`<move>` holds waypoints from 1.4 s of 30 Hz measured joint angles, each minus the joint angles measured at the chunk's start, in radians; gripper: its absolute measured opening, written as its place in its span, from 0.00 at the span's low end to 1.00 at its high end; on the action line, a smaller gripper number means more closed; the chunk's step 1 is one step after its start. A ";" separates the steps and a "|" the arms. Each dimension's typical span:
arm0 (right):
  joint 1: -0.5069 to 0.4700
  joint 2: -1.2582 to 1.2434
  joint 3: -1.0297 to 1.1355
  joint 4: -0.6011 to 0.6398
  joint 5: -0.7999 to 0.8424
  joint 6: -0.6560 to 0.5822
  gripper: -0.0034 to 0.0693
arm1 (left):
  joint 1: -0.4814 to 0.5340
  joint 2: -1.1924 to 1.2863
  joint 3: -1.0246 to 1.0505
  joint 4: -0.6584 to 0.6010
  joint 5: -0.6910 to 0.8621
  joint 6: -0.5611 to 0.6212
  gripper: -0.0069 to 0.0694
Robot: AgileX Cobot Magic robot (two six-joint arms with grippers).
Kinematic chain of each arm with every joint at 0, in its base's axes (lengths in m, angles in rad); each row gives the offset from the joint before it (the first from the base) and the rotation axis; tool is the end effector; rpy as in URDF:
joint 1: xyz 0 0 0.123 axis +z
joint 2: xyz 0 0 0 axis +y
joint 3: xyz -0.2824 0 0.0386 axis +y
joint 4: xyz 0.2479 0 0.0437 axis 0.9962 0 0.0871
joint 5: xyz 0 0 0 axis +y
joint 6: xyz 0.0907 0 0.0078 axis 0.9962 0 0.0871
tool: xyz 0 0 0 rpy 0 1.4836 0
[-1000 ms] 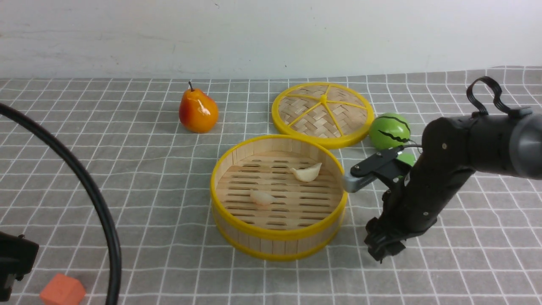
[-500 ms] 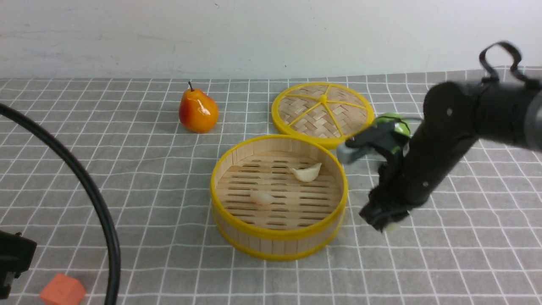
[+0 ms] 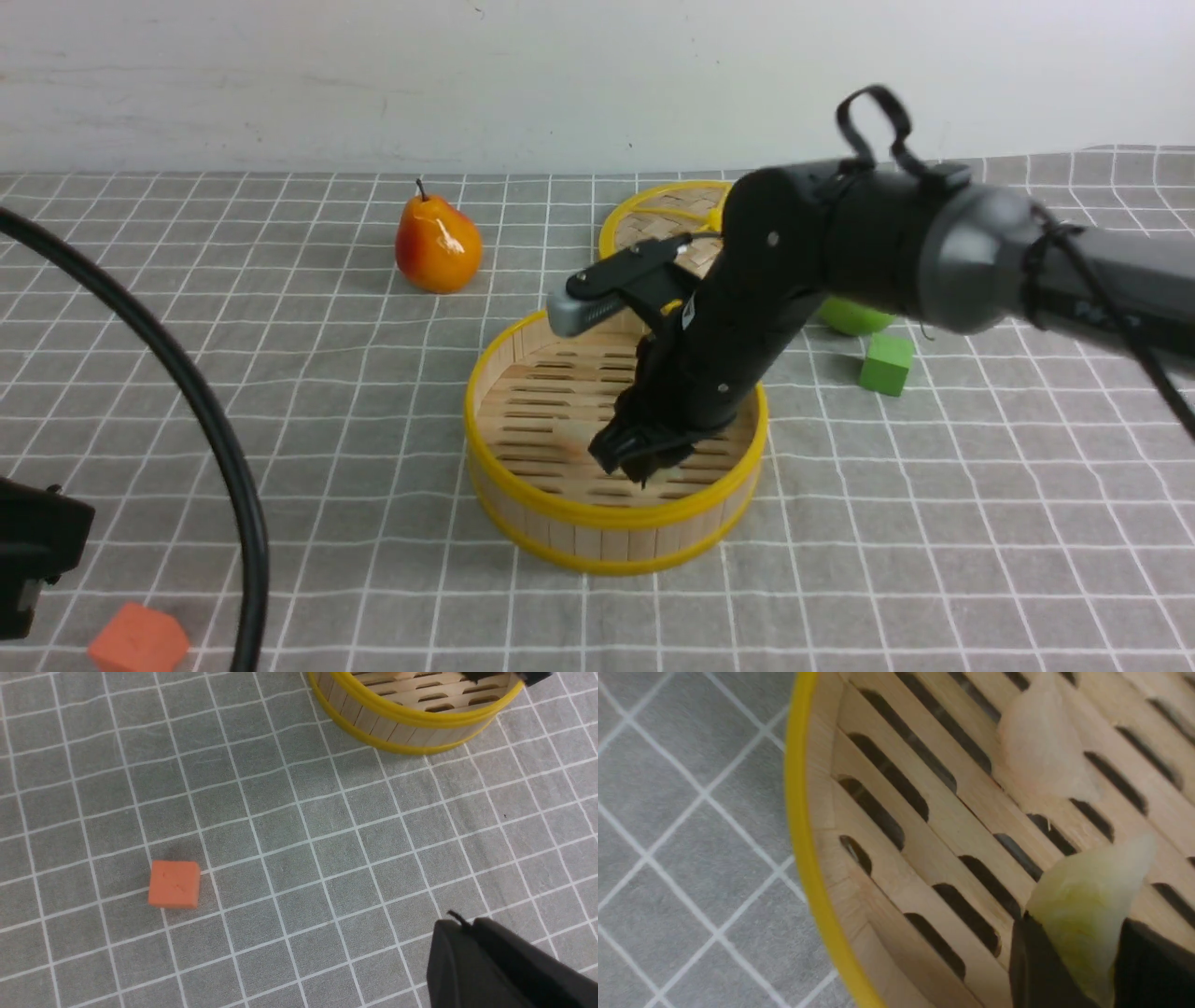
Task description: Put the dumplings into the steamer on the table with the grey tablecloth.
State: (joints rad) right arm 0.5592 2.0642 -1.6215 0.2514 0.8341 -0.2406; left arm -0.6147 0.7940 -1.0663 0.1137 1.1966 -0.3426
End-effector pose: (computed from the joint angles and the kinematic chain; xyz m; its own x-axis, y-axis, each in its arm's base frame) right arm 0.3683 0.2503 0.2042 -0.7393 -0.5435 -0.3977 -0.6349 0.7593 0.1426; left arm 0.1013 -0.0598 0.3930 -0.7311 0.1554 -0.6643 0.3130 0.9416 -0.1242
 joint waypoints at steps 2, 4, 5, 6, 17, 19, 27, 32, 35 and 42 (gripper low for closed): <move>0.000 0.021 -0.003 -0.013 -0.010 0.018 0.30 | 0.000 0.000 0.000 0.000 0.000 0.000 0.12; 0.000 0.021 -0.006 -0.037 -0.012 0.037 0.34 | 0.000 0.000 0.000 0.000 0.000 0.000 0.12; 0.000 0.021 -0.007 -0.044 -0.013 0.045 0.37 | 0.000 0.000 0.000 0.000 0.000 0.000 0.13; 0.000 0.021 -0.011 -0.064 -0.010 0.061 0.42 | 0.000 0.000 0.000 0.000 0.000 0.000 0.13; 0.000 -0.151 -0.026 -0.094 0.115 0.122 0.67 | 0.000 -0.201 0.165 -0.024 -0.095 -0.031 0.13; 0.000 -0.263 0.039 -0.057 0.057 0.120 0.63 | 0.000 -0.299 0.242 -0.022 -0.133 -0.079 0.14; 0.000 -0.756 0.463 0.059 -0.258 0.041 0.30 | 0.000 -0.655 0.521 0.040 -0.314 -0.211 0.14; 0.000 -1.072 0.714 0.099 -0.414 -0.018 0.07 | 0.000 -0.754 0.621 0.076 -0.467 -0.217 0.14; 0.000 -1.239 0.831 0.110 -0.470 -0.020 0.02 | 0.000 -0.759 0.645 0.085 -0.516 -0.217 0.14; 0.000 -1.490 0.969 0.108 -0.498 -0.021 0.02 | 0.000 -0.759 0.681 0.088 -0.530 -0.217 0.15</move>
State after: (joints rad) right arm 0.5596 0.5737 -0.6521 0.3594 0.3362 -0.2620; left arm -0.6147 0.0347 -0.3852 0.2014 0.6667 -0.5593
